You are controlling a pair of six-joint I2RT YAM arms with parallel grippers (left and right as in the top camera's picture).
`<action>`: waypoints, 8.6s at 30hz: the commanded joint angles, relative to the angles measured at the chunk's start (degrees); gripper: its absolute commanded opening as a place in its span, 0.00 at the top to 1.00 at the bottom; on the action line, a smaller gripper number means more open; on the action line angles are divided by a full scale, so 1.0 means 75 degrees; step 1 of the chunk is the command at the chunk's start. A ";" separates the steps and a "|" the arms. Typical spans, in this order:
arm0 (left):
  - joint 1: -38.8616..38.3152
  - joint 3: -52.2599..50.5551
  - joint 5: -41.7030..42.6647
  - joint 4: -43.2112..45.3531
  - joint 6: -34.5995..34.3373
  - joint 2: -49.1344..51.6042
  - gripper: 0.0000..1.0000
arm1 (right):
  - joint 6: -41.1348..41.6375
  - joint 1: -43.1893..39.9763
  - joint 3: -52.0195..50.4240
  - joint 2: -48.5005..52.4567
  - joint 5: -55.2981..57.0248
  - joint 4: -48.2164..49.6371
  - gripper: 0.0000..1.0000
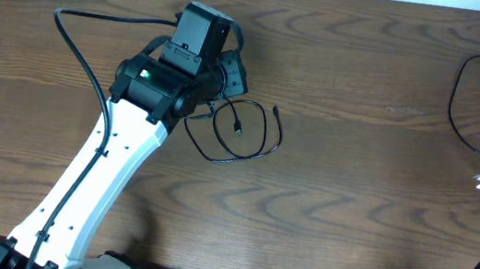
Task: Untangle cables
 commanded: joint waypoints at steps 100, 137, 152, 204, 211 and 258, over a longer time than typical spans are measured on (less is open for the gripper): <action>0.2192 0.0015 0.0006 -0.1221 0.2002 0.0020 0.45 | 0.3407 0.9416 -0.1751 0.3389 -0.1090 0.2751 0.45; 0.2189 0.0000 0.0009 -0.1239 0.1999 0.0020 0.45 | -0.1480 0.5683 0.1813 0.1367 -0.4278 0.1821 0.99; 0.2189 0.0000 0.0012 -0.1239 0.1996 0.0020 0.44 | -0.0297 0.2361 0.2267 0.1577 -0.0026 0.5735 0.99; 0.2174 0.0000 0.0009 -0.1239 0.1970 0.0023 0.01 | -0.3054 0.3643 0.2267 -0.3771 -0.2862 -0.1139 0.01; 0.2174 0.0000 0.0009 -0.1239 0.1970 0.0023 0.01 | -0.3054 0.3646 0.2267 -0.4552 -0.2865 -0.1166 0.01; 0.2174 0.0000 0.0009 -0.1239 0.1970 0.0023 0.01 | -0.3054 0.3684 -1.3237 -1.1433 -0.2672 1.4385 0.01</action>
